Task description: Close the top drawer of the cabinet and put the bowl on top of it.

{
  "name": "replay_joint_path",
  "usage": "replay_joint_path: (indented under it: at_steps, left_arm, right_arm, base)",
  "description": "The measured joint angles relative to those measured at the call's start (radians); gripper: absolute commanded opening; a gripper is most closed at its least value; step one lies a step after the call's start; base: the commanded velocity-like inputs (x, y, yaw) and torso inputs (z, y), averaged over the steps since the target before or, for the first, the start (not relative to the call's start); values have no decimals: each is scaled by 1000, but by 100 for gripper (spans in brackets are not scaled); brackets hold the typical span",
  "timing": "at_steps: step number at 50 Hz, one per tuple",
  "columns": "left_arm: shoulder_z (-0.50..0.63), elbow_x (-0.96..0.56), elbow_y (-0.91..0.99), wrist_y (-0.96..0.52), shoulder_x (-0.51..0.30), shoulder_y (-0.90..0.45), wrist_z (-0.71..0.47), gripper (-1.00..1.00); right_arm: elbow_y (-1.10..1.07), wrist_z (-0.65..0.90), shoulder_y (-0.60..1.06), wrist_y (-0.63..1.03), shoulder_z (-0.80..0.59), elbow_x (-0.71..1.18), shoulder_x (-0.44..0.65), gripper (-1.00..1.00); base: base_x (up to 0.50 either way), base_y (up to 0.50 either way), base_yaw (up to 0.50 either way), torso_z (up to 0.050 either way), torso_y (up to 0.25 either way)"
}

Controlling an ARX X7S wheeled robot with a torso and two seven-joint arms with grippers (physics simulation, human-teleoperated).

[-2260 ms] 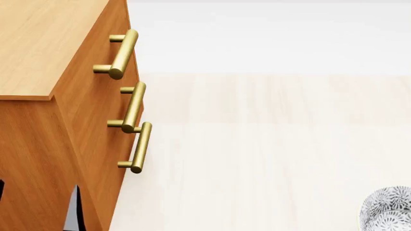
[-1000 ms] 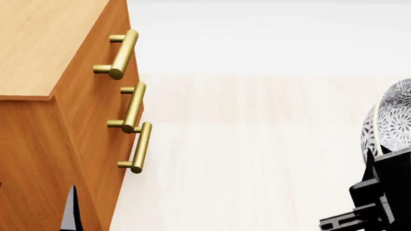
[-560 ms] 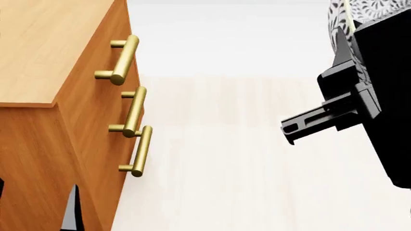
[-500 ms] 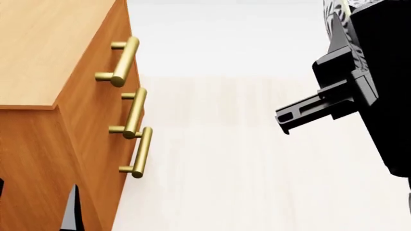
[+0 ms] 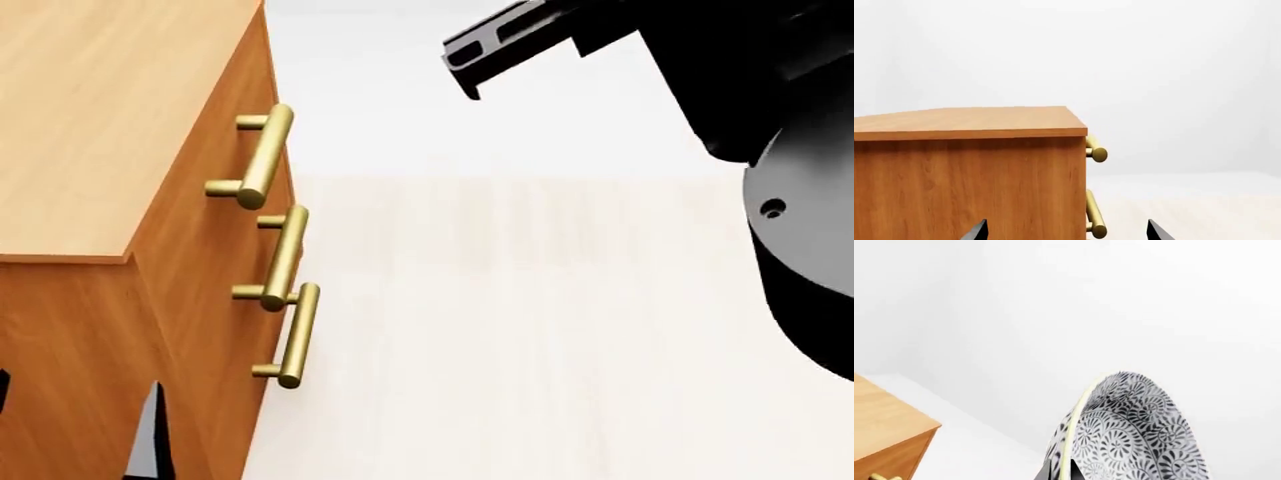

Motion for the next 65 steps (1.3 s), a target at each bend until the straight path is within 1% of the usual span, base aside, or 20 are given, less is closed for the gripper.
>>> replay_joint_path:
  at_steps: [21, 29, 43, 57, 65]
  left_arm:
    - [8, 2, 6, -9, -1, -9, -6, 100]
    - [0, -12, 11, -15, -5, -12, -7, 100]
    - [-11, -29, 20, -21, -12, -11, -13, 100]
    - [-10, -7, 13, -16, -15, -14, -23, 100]
    - [-16, -13, 13, -19, -17, -17, -27, 100]
  right_arm:
    - [208, -60, 137, 59, -6, -47, -234, -100]
    - [277, -89, 164, 62, -20, -80, -325, -100]
    - [352, -111, 198, 57, -24, -107, -449, -100]
    - [452, -155, 215, 31, -36, -155, -564, -100]
    - [522, -178, 216, 11, -45, -181, -634, -100]
  base:
    - [0, 0, 0, 29, 208]
    - [0, 0, 0, 11, 250]
    - [0, 0, 0, 3, 250]
    - [0, 0, 0, 0, 16]
    - [0, 0, 0, 0, 234]
